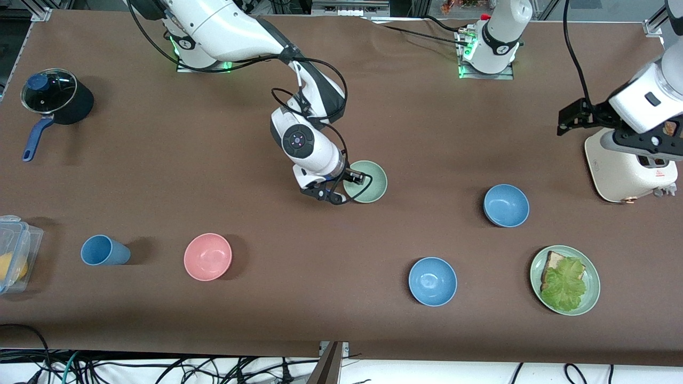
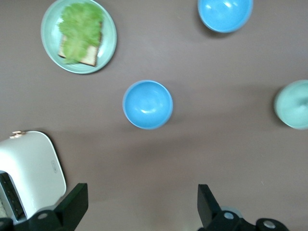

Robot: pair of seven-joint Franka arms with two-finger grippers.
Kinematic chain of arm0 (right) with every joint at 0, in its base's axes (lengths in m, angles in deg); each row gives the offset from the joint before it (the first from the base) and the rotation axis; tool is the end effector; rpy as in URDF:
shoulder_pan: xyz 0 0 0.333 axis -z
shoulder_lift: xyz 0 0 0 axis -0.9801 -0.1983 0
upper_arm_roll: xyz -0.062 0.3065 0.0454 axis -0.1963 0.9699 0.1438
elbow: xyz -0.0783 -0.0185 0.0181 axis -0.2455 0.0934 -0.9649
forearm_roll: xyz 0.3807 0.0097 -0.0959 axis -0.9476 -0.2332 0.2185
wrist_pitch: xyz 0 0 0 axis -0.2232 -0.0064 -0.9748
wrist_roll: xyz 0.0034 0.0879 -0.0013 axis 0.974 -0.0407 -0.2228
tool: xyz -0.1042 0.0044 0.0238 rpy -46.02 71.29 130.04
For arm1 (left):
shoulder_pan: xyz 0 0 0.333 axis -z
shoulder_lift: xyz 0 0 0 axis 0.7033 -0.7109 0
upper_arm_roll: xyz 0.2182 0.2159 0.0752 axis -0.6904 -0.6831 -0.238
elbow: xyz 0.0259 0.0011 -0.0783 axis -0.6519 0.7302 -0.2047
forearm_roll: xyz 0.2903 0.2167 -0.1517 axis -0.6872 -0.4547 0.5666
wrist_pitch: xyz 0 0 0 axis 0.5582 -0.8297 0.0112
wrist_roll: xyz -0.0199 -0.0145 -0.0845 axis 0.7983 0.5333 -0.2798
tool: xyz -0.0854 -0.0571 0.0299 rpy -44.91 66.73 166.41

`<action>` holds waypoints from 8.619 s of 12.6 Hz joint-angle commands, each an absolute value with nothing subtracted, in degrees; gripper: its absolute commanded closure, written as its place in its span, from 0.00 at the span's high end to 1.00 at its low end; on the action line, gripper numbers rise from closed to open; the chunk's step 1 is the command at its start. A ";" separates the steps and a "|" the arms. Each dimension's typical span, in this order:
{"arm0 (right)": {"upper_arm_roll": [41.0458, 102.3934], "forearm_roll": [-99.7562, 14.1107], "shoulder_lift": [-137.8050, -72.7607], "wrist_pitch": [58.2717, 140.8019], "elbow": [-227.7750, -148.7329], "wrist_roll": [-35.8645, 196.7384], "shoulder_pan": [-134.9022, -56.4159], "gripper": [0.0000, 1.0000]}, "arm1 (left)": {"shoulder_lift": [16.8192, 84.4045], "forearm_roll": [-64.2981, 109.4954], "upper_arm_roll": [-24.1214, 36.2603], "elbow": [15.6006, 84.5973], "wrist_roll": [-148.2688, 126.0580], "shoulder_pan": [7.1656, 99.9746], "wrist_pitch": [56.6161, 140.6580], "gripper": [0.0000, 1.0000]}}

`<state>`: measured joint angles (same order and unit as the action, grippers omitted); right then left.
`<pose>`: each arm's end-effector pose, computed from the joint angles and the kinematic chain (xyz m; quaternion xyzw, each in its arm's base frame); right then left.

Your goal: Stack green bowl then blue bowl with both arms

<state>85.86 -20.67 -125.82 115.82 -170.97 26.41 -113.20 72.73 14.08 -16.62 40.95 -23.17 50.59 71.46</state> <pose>0.5496 0.4944 0.2553 -0.9752 0.1519 0.0717 0.1442 0.5701 -0.0166 0.5867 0.9975 -0.0614 -0.0362 0.0031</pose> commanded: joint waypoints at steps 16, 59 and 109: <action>67.51 -16.00 -108.19 80.60 -168.68 76.72 -88.14 1.00 | 55.59 13.52 -19.46 64.80 -33.55 45.84 111.86 1.00; 67.85 -4.57 -90.78 77.26 -174.66 84.02 -81.99 1.00 | 49.26 33.29 -10.67 55.69 -3.76 75.72 111.02 0.00; 67.94 -4.75 -90.78 77.17 -174.66 83.40 -82.08 1.00 | 77.90 13.08 -21.66 46.19 -5.16 60.08 70.51 1.00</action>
<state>67.67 -5.15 -92.09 77.55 -173.63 83.19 -81.99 78.60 14.32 -21.76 48.16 -5.10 59.92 72.01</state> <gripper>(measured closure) 0.000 0.000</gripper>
